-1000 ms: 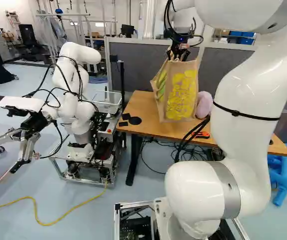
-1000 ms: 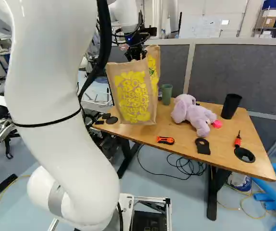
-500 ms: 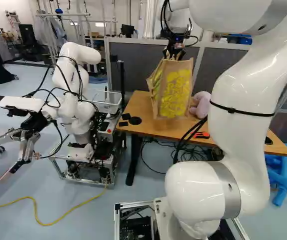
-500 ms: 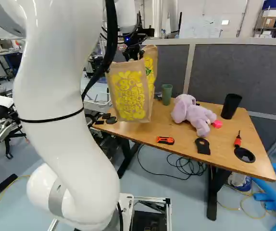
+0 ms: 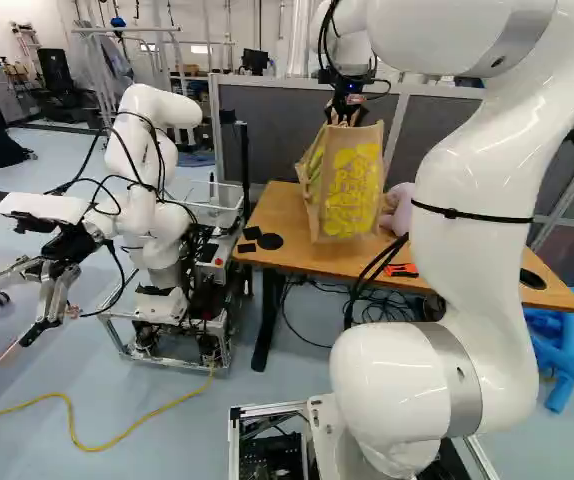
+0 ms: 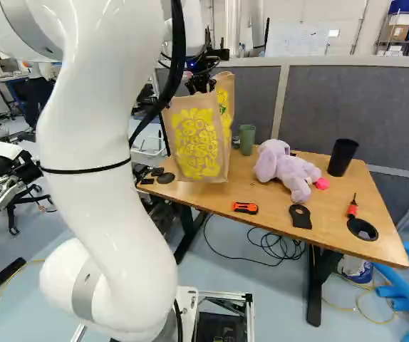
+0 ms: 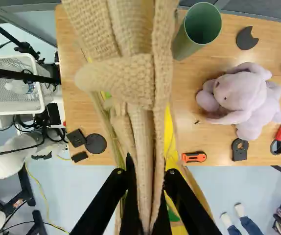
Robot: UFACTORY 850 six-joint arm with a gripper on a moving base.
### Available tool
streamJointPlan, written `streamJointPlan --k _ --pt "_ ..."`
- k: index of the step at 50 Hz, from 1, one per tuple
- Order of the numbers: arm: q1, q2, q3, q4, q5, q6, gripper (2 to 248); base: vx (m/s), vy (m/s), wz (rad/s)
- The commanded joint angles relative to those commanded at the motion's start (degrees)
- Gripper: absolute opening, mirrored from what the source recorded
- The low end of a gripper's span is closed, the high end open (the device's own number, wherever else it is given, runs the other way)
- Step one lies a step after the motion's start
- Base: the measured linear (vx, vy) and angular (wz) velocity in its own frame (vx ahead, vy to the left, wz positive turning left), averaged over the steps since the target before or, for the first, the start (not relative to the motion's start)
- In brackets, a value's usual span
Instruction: Pick up the bag on the ground and place it on the table
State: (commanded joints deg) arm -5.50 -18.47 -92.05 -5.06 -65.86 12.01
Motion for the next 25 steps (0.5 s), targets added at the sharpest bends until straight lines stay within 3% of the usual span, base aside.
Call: streamJointPlan --k 13,25 --pt "0.27 -2.48 -0.74 -2.97 0.0 0.0 21 0.0 0.0 0.0" --pt "0.93 -4.56 -1.18 -3.29 0.0 0.0 21 0.0 0.0 0.0"
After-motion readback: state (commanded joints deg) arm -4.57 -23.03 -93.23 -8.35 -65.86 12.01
